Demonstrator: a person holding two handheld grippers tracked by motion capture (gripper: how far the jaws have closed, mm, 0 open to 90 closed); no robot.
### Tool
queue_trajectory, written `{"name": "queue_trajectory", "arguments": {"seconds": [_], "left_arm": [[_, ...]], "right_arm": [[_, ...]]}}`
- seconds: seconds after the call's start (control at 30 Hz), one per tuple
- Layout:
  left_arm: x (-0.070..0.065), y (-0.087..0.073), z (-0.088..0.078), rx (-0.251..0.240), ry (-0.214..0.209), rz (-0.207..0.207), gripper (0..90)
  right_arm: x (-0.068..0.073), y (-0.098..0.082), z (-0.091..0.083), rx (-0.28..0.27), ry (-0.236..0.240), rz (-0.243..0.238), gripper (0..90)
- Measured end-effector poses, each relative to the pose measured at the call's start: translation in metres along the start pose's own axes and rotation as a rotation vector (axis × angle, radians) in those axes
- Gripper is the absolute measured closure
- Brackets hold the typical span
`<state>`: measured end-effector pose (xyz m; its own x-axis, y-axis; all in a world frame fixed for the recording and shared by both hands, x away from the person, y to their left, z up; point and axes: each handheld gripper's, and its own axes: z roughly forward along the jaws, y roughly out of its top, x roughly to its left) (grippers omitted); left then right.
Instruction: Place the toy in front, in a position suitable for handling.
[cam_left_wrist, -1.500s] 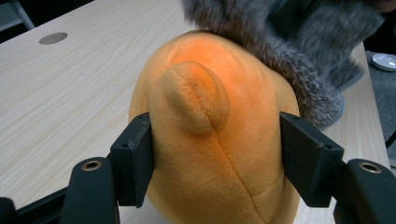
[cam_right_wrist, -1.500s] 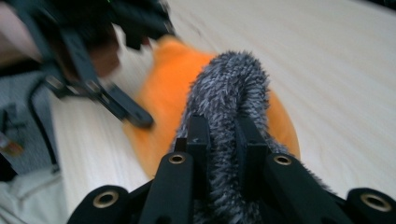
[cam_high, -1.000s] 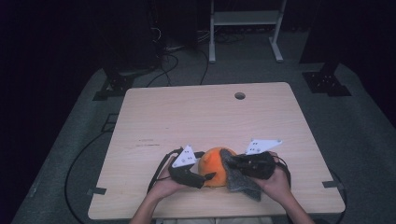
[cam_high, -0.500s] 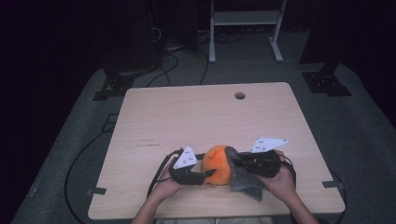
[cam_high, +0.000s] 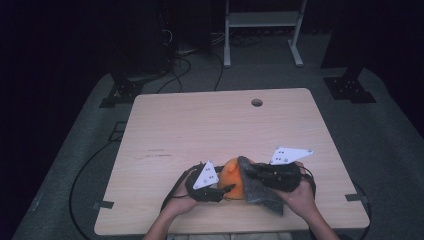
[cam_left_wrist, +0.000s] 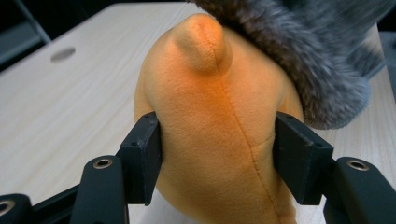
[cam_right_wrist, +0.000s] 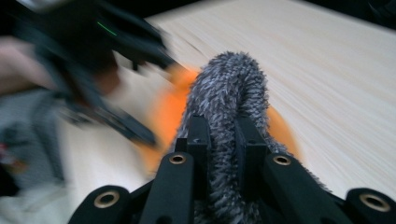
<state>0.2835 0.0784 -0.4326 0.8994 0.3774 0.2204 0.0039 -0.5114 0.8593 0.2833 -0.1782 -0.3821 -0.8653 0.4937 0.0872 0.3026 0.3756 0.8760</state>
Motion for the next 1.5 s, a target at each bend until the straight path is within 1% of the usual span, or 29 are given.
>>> {"name": "queue_trajectory", "arguments": {"seconds": [0.03,0.1,0.17,0.2,0.27,0.33,0.4,0.43,0.5,0.53,0.6,0.67,0.73,0.8,0.83,0.87,0.9,0.97,1.0,1.03,1.13,1.17,1.2,1.3,1.37,1.4,1.43,1.47,1.5], "left_arm": [[-0.003,0.001,0.000,0.006,0.006,0.029,38.2],[-0.005,0.002,-0.001,0.026,0.023,0.048,38.1],[-0.003,0.002,0.000,0.028,0.024,0.034,38.1],[-0.003,0.001,0.000,0.020,0.022,0.010,38.0],[-0.002,0.001,0.001,0.018,0.019,-0.002,37.9],[-0.002,0.001,0.002,0.017,0.018,0.000,37.5],[-0.002,0.001,0.002,0.016,0.018,-0.004,37.1],[-0.002,0.001,0.002,0.020,0.020,-0.007,36.8],[0.001,0.000,0.001,0.026,0.023,-0.039,34.1],[0.004,-0.001,0.002,0.020,0.022,-0.078,30.7],[0.008,-0.002,0.001,0.010,0.019,-0.142,24.9],[0.011,-0.002,0.001,0.012,0.012,-0.177,21.5],[0.010,-0.002,0.001,0.004,0.002,-0.180,28.6],[0.009,-0.002,0.002,0.011,0.018,-0.188,37.8],[0.010,-0.003,0.002,0.009,0.022,-0.212,40.4],[0.012,-0.005,0.002,-0.001,0.022,-0.253,41.6],[0.015,-0.006,0.002,-0.005,0.023,-0.282,42.2],[0.021,-0.012,0.000,-0.012,0.011,-0.346,42.6],[0.023,-0.013,0.000,-0.012,0.006,-0.353,42.8],[0.023,-0.014,-0.001,-0.018,-0.001,-0.359,42.6],[0.023,-0.011,-0.003,-0.027,-0.044,-0.350,34.5],[0.024,-0.009,-0.004,-0.030,-0.048,-0.340,30.5],[0.025,-0.007,-0.005,-0.045,-0.054,-0.340,26.0],[0.031,-0.003,-0.009,-0.123,-0.057,-0.392,20.5],[0.034,-0.003,-0.012,-0.180,-0.047,-0.416,25.5],[0.035,-0.004,-0.012,-0.189,-0.034,-0.413,32.9],[0.035,-0.005,-0.012,-0.164,0.007,-0.405,43.7],[0.036,-0.006,-0.011,-0.152,0.003,-0.411,50.1],[0.037,-0.008,-0.011,-0.157,-0.015,-0.428,54.8]], "right_arm": [[0.006,0.003,0.002,0.009,-0.005,-0.018,78.2],[0.009,0.004,0.007,0.043,-0.031,-0.059,78.1],[0.002,-0.001,0.009,0.060,-0.041,-0.044,78.3],[-0.003,-0.004,0.008,0.065,-0.049,-0.026,78.3],[-0.011,-0.008,0.003,0.066,-0.069,0.020,78.5],[-0.010,-0.006,-0.001,0.037,-0.052,0.044,78.5],[0.000,-0.001,0.001,0.013,-0.002,0.010,78.5],[0.003,0.000,0.004,0.022,-0.006,-0.006,78.5],[0.005,0.000,0.009,0.053,-0.041,-0.043,78.4],[0.002,-0.002,0.011,0.057,-0.056,-0.034,78.4],[-0.008,-0.007,0.010,0.055,-0.078,0.011,78.3],[-0.017,-0.012,0.007,0.037,-0.084,0.058,78.0],[-0.020,-0.014,0.007,0.029,-0.089,0.080,78.1],[-0.019,-0.013,0.007,0.025,-0.093,0.084,78.5],[-0.015,-0.012,0.007,0.020,-0.096,0.067,78.5],[-0.010,-0.010,0.006,0.014,-0.090,0.045,78.5],[-0.004,-0.007,0.007,0.007,-0.061,0.015,78.5],[0.004,-0.006,0.011,0.038,-0.067,-0.011,78.3],[0.004,-0.008,0.015,0.068,-0.089,-0.030,78.2],[0.002,-0.011,0.016,0.077,-0.096,-0.031,78.2],[-0.009,-0.015,0.014,0.080,-0.092,0.017,78.3],[-0.011,-0.015,0.013,0.086,-0.091,0.012,78.4],[-0.010,-0.016,0.013,0.094,-0.084,0.006,78.4],[-0.004,-0.016,0.017,0.112,-0.043,-0.040,78.4],[0.001,-0.014,0.019,0.125,-0.040,-0.072,78.4],[0.002,-0.014,0.019,0.129,-0.041,-0.085,78.4],[0.003,-0.014,0.019,0.133,-0.041,-0.095,78.4],[0.004,-0.014,0.019,0.134,-0.045,-0.100,78.4],[0.003,-0.014,0.019,0.135,-0.049,-0.105,78.4]]}}
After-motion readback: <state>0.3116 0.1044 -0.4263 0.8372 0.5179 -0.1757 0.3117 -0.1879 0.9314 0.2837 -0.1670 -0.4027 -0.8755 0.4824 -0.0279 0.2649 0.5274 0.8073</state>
